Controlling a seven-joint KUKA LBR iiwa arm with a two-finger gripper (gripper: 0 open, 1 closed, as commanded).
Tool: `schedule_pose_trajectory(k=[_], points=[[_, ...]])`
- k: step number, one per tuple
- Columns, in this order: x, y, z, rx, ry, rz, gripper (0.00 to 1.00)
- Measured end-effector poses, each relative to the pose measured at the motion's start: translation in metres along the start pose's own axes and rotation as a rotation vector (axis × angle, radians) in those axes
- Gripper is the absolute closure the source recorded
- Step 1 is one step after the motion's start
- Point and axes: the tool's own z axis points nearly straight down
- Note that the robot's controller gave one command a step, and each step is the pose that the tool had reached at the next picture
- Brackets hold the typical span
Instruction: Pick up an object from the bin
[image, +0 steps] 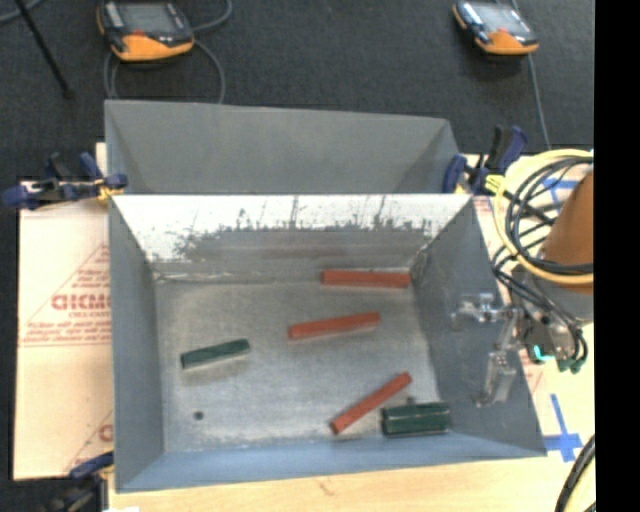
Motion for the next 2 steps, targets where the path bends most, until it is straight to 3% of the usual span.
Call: schedule_pose_trajectory(k=[1,2], points=[[-0.0051,0.0254,0.162,0.0,-0.004,-0.021,0.0],[-0.0088,0.0242,0.156,0.003,-0.016,-0.024,1.0]])
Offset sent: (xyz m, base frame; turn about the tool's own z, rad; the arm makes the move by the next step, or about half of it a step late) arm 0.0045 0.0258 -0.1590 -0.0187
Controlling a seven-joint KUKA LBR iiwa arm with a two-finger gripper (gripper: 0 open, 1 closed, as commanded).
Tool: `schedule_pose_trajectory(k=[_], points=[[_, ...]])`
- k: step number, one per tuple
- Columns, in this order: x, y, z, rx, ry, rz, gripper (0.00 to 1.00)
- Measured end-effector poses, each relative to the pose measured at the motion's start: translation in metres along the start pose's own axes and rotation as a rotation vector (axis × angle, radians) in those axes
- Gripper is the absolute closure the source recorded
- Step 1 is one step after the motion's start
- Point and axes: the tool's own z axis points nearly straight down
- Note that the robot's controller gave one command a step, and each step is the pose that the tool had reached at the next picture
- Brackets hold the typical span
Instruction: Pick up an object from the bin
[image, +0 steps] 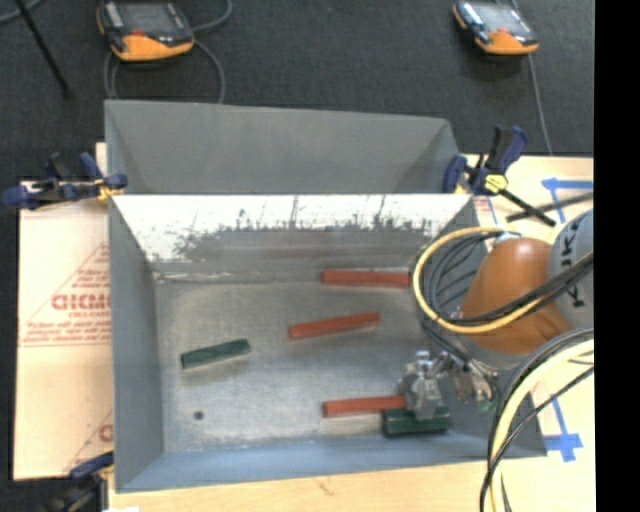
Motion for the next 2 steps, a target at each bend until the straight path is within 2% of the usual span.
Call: schedule_pose_trajectory(k=[1,2], points=[[-0.0006,0.0002,0.0004,0.0,-0.003,-0.001,0.0],[0.0003,0.0002,0.0004,0.0,0.001,-0.002,1.0]])
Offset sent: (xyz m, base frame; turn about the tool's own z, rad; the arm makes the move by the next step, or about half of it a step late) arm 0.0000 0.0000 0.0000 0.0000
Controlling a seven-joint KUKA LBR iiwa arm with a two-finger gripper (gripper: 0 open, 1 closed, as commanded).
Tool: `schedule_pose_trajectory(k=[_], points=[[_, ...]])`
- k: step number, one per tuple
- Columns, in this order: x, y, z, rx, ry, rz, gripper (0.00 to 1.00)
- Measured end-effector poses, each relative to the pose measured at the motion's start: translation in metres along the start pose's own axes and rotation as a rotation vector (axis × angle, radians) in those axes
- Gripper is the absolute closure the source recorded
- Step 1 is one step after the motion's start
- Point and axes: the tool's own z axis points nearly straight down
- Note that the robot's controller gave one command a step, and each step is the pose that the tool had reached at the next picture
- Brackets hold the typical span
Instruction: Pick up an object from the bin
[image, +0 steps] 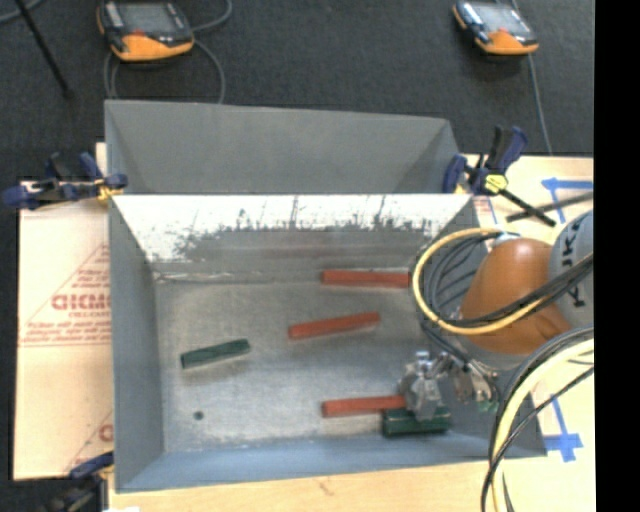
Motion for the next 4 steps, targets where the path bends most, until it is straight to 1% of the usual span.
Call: schedule_pose_trajectory(k=[1,2,3,4], points=[[-0.0007,0.0001,0.0002,0.0,-0.003,-0.001,0.0],[0.0003,0.0001,-0.0002,0.0,0.002,-0.002,1.0],[-0.0013,0.0,-0.0001,0.001,-0.005,0.0,0.0],[0.0009,0.0003,-0.0008,-0.001,0.005,-0.005,1.0]])
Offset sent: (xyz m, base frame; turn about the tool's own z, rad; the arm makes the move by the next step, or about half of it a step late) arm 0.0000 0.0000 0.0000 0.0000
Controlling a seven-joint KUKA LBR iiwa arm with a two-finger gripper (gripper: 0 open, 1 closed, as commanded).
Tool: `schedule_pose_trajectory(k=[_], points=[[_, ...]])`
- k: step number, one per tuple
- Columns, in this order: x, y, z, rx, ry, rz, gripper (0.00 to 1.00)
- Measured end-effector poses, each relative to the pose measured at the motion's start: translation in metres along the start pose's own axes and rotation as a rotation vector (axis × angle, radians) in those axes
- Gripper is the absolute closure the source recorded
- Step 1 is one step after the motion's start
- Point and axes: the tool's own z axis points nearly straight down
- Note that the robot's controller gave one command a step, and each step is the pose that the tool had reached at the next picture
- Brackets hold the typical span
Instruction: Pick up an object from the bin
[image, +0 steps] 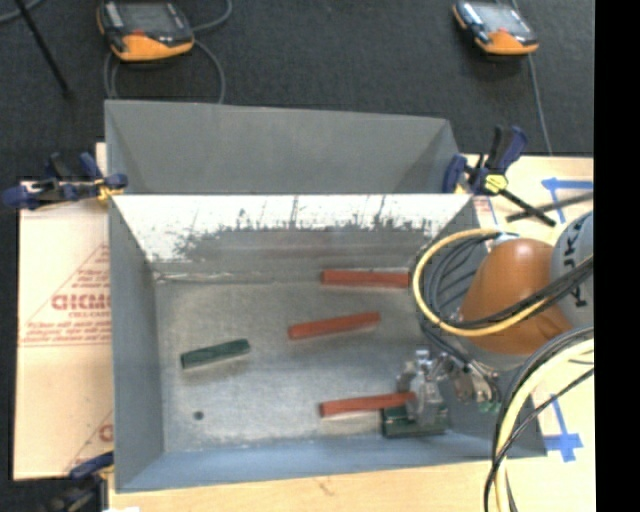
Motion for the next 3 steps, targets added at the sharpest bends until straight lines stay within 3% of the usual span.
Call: schedule_pose_trajectory(k=[1,2,3], points=[[-0.042,0.012,-0.153,0.001,-0.005,-0.294,1.0],[-0.04,0.012,-0.149,-0.003,0.002,-0.291,0.0],[0.003,0.019,-0.038,-0.007,0.012,-0.298,0.0]])
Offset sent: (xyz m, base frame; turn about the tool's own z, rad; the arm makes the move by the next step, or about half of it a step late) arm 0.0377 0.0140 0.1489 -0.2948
